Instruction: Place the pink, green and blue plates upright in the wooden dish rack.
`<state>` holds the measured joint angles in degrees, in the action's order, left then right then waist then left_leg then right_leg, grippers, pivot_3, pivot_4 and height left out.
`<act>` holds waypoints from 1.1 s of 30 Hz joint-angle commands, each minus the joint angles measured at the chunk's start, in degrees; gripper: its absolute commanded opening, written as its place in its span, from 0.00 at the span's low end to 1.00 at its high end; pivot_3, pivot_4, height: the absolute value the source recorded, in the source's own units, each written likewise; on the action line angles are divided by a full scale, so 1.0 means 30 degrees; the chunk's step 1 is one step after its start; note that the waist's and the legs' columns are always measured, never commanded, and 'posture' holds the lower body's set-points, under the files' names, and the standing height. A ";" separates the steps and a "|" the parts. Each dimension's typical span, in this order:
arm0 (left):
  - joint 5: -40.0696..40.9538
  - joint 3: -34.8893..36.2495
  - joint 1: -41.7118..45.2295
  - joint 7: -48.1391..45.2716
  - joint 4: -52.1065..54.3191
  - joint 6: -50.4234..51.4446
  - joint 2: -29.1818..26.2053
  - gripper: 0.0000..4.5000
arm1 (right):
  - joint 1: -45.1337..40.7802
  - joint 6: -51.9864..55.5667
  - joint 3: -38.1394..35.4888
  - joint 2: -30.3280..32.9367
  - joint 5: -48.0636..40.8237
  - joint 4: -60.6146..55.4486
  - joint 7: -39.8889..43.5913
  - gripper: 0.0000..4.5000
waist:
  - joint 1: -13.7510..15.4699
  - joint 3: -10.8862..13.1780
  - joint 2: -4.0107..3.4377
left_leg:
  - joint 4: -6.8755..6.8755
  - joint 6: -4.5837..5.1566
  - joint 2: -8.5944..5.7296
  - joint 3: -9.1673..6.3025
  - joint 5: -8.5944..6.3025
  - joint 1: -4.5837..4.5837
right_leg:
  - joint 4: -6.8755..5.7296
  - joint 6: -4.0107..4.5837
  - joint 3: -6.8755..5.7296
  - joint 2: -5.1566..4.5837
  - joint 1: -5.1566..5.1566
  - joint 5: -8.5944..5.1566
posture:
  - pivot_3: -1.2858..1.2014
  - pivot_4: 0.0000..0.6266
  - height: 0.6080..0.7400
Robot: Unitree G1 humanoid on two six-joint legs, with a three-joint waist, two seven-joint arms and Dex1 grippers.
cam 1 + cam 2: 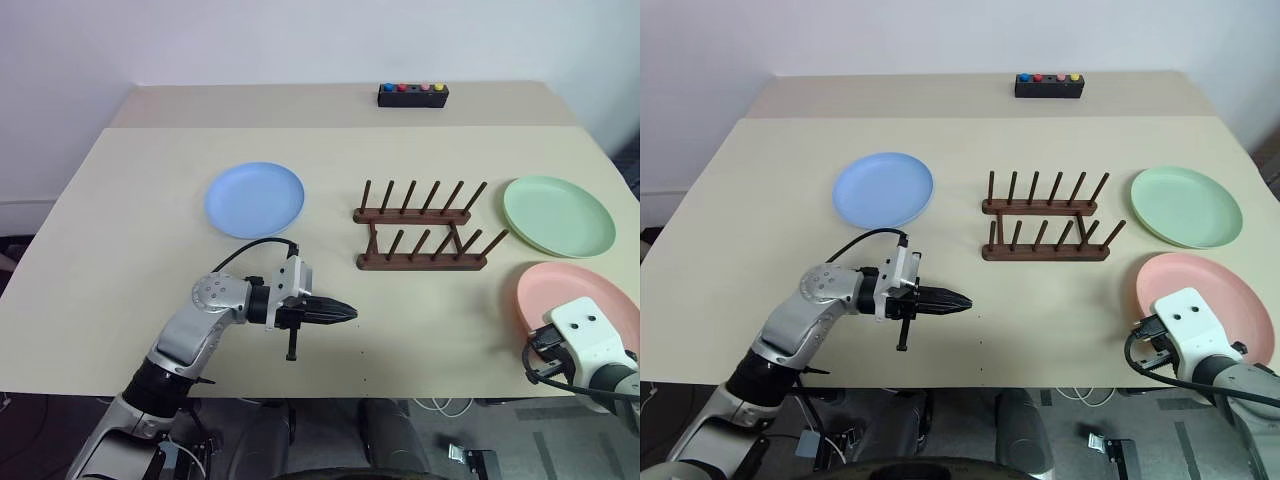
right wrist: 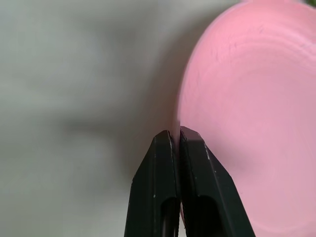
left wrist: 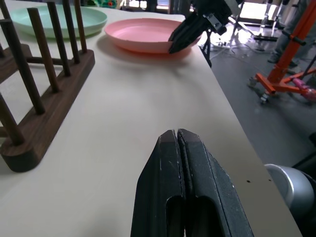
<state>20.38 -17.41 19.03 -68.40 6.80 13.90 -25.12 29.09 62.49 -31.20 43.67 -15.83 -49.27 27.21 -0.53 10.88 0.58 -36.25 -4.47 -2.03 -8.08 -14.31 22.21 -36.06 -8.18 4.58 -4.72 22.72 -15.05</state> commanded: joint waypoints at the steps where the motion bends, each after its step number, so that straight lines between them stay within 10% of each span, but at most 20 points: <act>1: -0.0142 -0.0236 0.0546 -0.0320 -0.0364 -0.0814 0.0342 0.00 | 0.0808 0.0224 -0.2134 0.0208 0.0285 -0.1831 0.0712 0.01 | 0.0037 0.0000 -0.0001 | -0.0001 0.0000 0.0000 0.0000 0.0000 0.0005 | 0.0002 -0.0001 0.0000 0.0000 0.0002 0.0000 | 0.52 0.24 1.00; 7: -0.0417 -0.0403 0.1040 -0.0606 -0.1450 -0.1505 0.0762 0.00 | 0.1431 -0.1624 -0.6629 0.0698 0.0233 -0.3359 0.3451 0.01 | -0.0055 0.0000 -0.0003 | 0.0002 0.0000 0.0001 0.0003 0.0000 0.0006 | 0.0009 -0.0005 -0.0002 0.0001 0.0003 0.0000 | 0.52 0.24 1.00; 12: -0.0654 -0.0408 0.1285 -0.0489 -0.2078 -0.2184 0.1190 0.00 | -0.3303 -0.4252 -0.9189 0.2274 -0.0960 -0.1788 0.4363 0.01 | -0.0102 0.0009 0.0009 | -0.0004 0.0001 0.0004 0.0014 0.0000 -0.0005 | 0.0005 -0.0008 -0.0003 0.0003 -0.0003 0.0003 | 0.52 0.24 1.00; 22: -0.0886 -0.0023 0.1250 0.0758 -0.1726 -0.2398 0.1574 0.00 | -1.4749 -0.5206 -0.3133 0.1406 -0.6373 0.3117 0.3022 0.01 | -0.0082 0.0023 0.0019 | 0.0019 0.0002 0.0003 0.0002 0.0000 0.0022 | 0.0012 -0.0052 -0.0010 -0.0008 0.0028 0.0038 | 0.52 0.24 1.00; 33: -0.0853 0.0438 0.0329 0.2168 -0.0253 -0.1857 0.0887 0.00 | -1.7725 -0.5618 -0.2273 -0.1017 -1.2766 0.8882 0.3980 0.01 | -0.0090 0.0027 0.0011 | 0.0024 0.0014 0.0000 -0.0010 -0.0007 0.0026 | 0.0003 -0.0055 -0.0009 -0.0005 0.0034 0.0042 | 0.52 0.24 1.00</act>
<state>17.54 -17.10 20.33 -62.43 3.62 8.22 -22.29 -22.75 46.65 -36.21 41.21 -50.91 -24.79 39.53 -0.80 10.96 0.61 -36.19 -4.42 -2.02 -8.10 -14.33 22.29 -36.05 -8.34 4.56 -4.73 22.82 -14.92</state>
